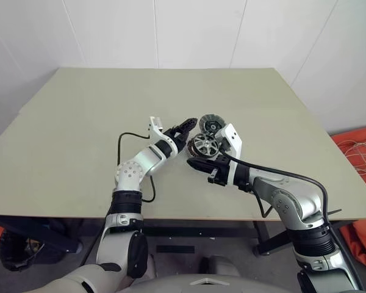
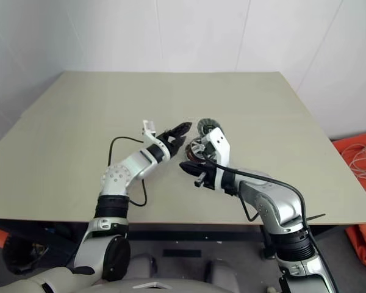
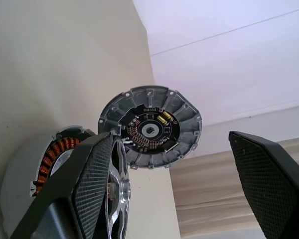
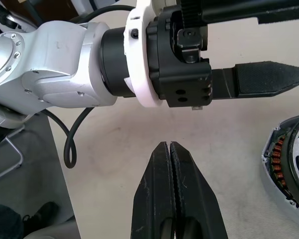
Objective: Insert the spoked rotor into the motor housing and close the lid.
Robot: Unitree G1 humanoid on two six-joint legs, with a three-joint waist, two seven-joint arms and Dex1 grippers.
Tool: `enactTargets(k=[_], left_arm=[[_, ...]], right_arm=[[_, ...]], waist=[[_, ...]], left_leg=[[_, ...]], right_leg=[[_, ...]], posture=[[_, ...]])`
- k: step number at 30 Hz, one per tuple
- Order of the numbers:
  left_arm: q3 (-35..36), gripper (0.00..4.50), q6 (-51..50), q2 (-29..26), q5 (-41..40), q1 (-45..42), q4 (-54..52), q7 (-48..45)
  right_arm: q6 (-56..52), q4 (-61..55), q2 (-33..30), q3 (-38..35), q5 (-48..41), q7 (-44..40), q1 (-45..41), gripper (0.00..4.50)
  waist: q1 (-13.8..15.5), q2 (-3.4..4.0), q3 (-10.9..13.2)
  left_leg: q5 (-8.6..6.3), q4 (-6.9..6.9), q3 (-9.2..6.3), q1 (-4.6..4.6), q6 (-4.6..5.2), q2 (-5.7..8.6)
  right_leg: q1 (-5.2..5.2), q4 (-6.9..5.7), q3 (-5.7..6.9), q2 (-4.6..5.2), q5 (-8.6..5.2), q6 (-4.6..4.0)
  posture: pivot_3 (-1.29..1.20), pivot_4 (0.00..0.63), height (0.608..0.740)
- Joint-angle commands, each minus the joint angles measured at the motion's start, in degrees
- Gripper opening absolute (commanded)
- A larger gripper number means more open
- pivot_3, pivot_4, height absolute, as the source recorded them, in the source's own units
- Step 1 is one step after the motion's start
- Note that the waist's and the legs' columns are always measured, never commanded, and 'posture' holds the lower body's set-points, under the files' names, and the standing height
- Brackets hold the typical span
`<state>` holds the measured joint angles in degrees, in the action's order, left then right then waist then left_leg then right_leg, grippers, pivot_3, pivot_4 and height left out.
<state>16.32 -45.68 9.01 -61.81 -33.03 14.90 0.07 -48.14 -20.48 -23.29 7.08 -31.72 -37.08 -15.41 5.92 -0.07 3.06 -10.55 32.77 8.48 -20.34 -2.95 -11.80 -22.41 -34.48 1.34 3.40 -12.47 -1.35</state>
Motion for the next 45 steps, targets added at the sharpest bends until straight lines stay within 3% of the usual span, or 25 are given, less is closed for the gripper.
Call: enactTargets(k=[1, 8, 13, 16, 20, 26, 31, 45], left_arm=[[-0.1, 3.97, 1.3, 1.7, -0.7, -2.2, -4.4, -0.6], [-0.5, 3.97, 2.9, -1.4, 1.4, 0.6, -10.3, -2.5], [-5.7, 3.97, 8.1, -7.5, 10.7, 5.8, -16.9, -9.0], [-7.8, 3.36, 13.5, -10.3, 16.7, 9.6, -19.7, -12.1], [-11.0, 2.02, 20.6, -13.9, 24.9, 14.9, -22.1, -15.8], [-11.8, 0.02, 19.1, -16.3, 22.8, 22.1, -26.3, -22.0], [-12.5, 0.02, 14.1, -16.9, 18.7, 24.9, -29.3, -24.3], [-14.2, 0.02, 12.6, -15.9, 19.2, 25.9, -29.3, -24.2]], right_arm=[[0.6, -0.7, 0.2, -0.4, -0.7, -0.3, -1.5, 0.00], [0.8, -0.2, 0.3, -0.1, -0.4, -0.6, -1.8, 0.00], [2.0, 0.4, 0.9, -0.3, 0.2, 0.1, -2.2, 0.00], [2.3, 0.9, 1.3, -0.5, 0.3, 0.5, -2.5, 0.00], [2.6, 1.1, 1.2, -0.4, 0.4, 0.5, -2.6, 0.00], [4.5, 2.8, 1.7, -1.4, 2.2, 2.4, -3.8, 0.00], [8.0, 9.5, 1.4, -2.0, 8.6, 7.9, -6.1, 0.00], [9.1, 17.8, 0.7, -3.2, 16.8, 13.9, -8.4, 0.00]], waist=[[0.0, 0.00, 0.0], [0.0, 0.00, 0.1], [-0.3, 0.02, 0.1], [-0.3, 0.04, 0.1], [-0.2, 0.04, 0.1], [-0.4, 0.05, 0.1], [-0.4, 0.06, 0.1], [-0.5, 0.09, 0.1]], left_leg=[[0.00, 0.00, 0.00, 0.02, 0.00, 0.00], [0.01, 0.02, 0.00, 0.03, -0.01, -0.01], [0.01, -0.03, 0.01, 0.02, -0.01, -0.04], [0.00, -0.03, 0.01, 0.02, -0.01, -0.04], [0.00, -0.02, 0.01, 0.03, -0.01, -0.04], [0.00, -0.02, 0.02, 0.06, -0.01, -0.05], [0.01, 0.00, 0.04, 0.15, -0.03, -0.04], [0.02, 0.00, 0.06, 0.15, -0.05, -0.04]], right_leg=[[0.01, 0.00, 0.00, 0.00, -0.01, 0.01], [0.01, -0.02, 0.00, 0.00, -0.01, 0.02], [-0.03, -0.01, 0.00, -0.03, -0.01, 0.02], [-0.04, -0.01, 0.00, -0.02, -0.01, 0.02], [-0.01, 0.00, 0.00, 0.00, -0.01, 0.03], [-0.03, -0.03, -0.01, -0.01, -0.02, 0.03], [-0.03, -0.12, -0.04, -0.01, -0.02, 0.02], [-0.06, -0.18, -0.07, -0.05, -0.02, 0.00]], posture=[[0.00, 0.000, 0.740], [0.00, 0.000, 0.740], [0.00, 0.000, 0.740], [0.00, 0.000, 0.740], [0.00, 0.000, 0.740], [0.00, 0.000, 0.740], [0.00, 0.000, 0.740], [0.00, 0.000, 0.740]])
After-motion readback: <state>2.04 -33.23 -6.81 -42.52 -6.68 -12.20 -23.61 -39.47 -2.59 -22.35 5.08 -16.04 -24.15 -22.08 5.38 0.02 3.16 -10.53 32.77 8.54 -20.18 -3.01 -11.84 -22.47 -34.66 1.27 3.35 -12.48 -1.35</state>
